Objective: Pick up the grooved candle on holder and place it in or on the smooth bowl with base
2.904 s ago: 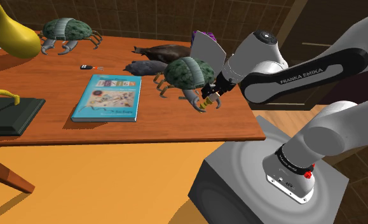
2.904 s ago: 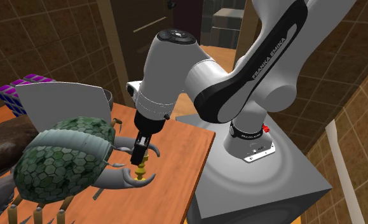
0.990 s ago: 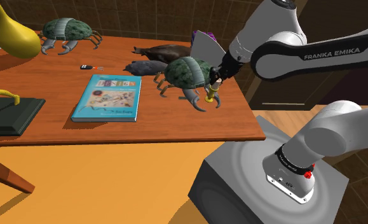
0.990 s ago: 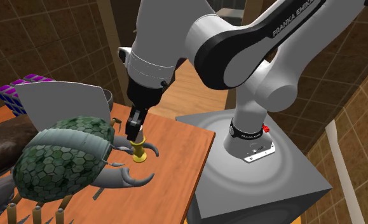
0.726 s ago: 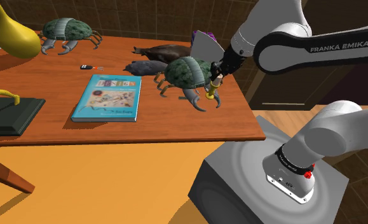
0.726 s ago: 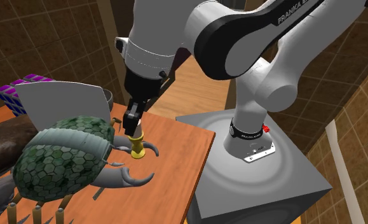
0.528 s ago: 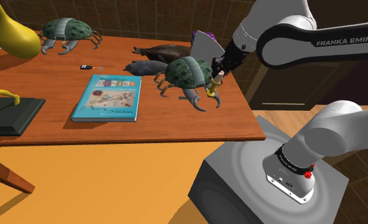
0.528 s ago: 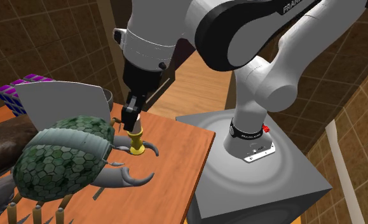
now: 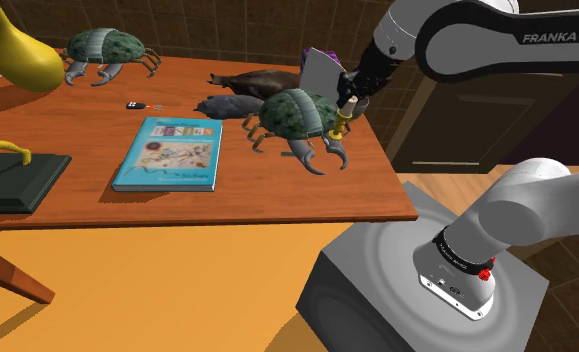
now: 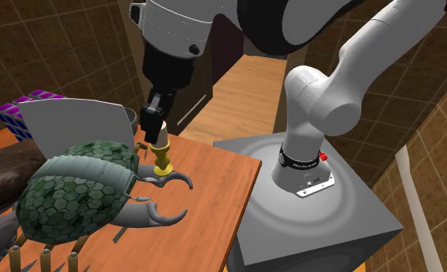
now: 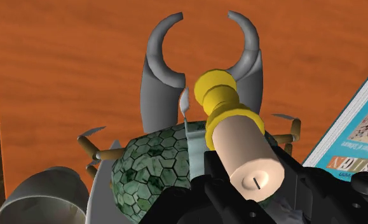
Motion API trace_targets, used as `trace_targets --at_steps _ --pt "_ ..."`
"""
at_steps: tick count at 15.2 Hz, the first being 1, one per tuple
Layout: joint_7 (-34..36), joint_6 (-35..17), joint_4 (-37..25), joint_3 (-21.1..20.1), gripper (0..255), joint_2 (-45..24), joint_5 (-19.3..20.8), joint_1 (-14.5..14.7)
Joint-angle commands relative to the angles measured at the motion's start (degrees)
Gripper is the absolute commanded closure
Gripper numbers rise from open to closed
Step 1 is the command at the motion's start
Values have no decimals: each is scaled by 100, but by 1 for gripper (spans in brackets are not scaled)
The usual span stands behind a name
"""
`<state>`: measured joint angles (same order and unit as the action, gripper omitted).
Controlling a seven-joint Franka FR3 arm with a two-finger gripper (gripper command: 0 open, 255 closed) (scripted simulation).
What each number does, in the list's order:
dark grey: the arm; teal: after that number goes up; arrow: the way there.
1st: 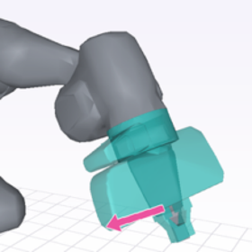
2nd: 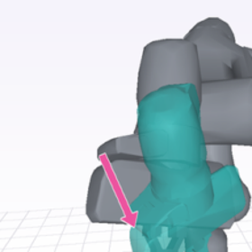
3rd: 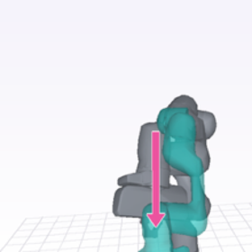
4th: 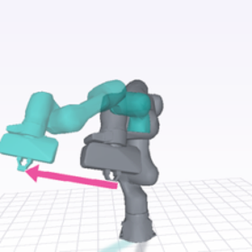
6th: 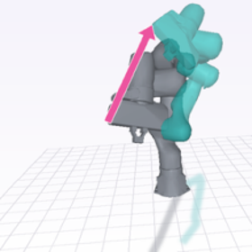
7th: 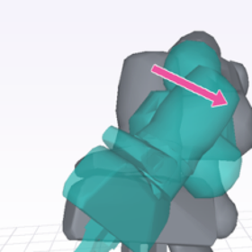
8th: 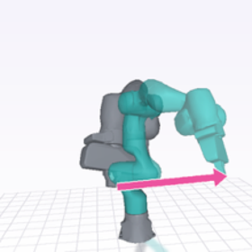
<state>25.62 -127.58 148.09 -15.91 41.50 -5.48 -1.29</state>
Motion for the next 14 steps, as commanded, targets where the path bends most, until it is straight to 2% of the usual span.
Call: trace_targets --at_steps 1,7,14 --pt "-11 131 -104 21 255 26 9 -3" --pt "-814 -46 -484 709 255 -543 257 -354" --pt "-1699 -157 -1233 1435 255 -1416 396 -645"
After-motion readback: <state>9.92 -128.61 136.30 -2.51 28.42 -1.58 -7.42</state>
